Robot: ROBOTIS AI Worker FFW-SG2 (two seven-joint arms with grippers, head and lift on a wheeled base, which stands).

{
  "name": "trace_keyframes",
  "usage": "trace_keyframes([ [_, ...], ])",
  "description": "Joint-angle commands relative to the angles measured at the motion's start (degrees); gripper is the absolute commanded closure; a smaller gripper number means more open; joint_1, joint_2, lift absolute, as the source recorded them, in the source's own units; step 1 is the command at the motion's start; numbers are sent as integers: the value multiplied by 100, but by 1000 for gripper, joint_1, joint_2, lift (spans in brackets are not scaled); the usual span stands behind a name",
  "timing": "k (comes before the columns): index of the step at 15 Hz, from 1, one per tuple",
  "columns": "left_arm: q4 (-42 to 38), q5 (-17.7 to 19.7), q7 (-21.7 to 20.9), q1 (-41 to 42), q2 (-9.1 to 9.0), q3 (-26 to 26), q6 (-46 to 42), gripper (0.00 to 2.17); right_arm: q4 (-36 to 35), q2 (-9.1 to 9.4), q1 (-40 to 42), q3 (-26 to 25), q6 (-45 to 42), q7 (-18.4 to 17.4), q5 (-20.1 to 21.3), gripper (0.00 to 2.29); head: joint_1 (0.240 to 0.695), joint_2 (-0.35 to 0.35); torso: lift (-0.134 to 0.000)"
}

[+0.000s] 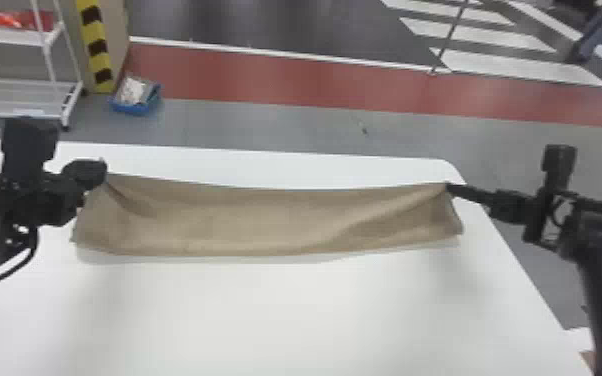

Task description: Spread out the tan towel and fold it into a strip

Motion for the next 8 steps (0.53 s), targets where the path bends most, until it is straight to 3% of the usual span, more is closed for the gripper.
trace_keyframes([
  [1, -5, 0, 0, -4, 0, 0, 18, 1447, -3, -44, -2, -53, 34, 0, -27, 1585, 688, -249, -124],
  [5, 4, -17, 26, -74, 0, 0, 0, 1447, -3, -44, -81, -62, 69, -8, -71, 1585, 685, -255, -124],
  [8, 337, -132, 53, -285, -96, -114, -70, 1447, 261, -35, -301, 184, -37, -149, 78, 1585, 675, -253, -124],
])
